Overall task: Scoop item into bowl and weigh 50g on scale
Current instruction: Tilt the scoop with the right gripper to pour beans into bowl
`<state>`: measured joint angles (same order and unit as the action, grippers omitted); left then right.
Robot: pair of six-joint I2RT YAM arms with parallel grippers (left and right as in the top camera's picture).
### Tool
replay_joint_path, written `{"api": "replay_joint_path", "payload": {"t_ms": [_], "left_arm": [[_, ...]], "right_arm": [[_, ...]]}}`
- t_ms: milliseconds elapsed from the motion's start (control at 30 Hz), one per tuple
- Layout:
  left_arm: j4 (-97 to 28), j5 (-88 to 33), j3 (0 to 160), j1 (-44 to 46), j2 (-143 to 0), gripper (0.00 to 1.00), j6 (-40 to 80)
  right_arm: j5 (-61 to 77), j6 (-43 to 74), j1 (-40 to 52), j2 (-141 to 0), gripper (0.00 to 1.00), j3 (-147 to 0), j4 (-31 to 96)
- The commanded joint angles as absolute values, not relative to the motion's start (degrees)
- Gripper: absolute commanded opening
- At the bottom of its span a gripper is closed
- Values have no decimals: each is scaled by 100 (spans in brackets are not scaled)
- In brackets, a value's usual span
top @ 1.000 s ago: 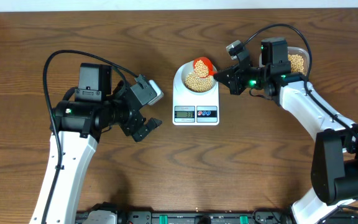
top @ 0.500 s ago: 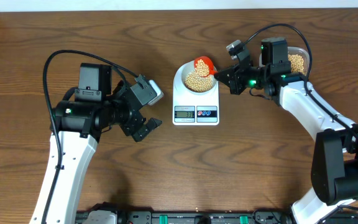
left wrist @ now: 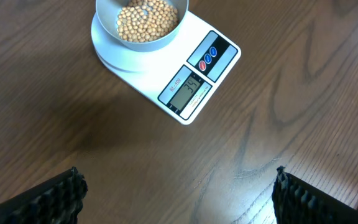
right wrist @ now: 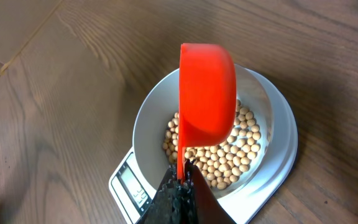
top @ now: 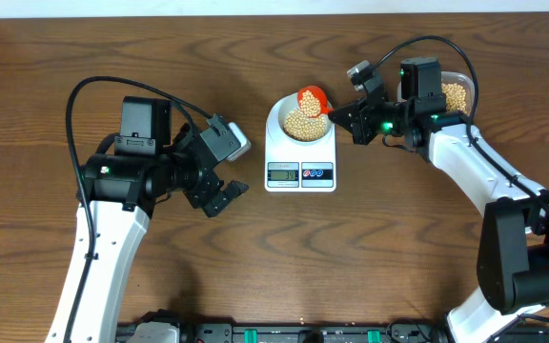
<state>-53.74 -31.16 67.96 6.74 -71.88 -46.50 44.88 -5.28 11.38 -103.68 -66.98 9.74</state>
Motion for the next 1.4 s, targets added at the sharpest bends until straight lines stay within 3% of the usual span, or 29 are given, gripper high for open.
{"api": "replay_joint_path", "payload": {"t_ms": [0, 1367], "left_arm": [[-5389, -3103, 6886, 644, -7109, 98, -4622], [-5389, -3103, 6886, 644, -7109, 98, -4622]], "right_arm": [[4488, -633, 1170, -10414, 1, -6670, 947], [4167, -703, 1173, -10414, 1, -6670, 856]]}}
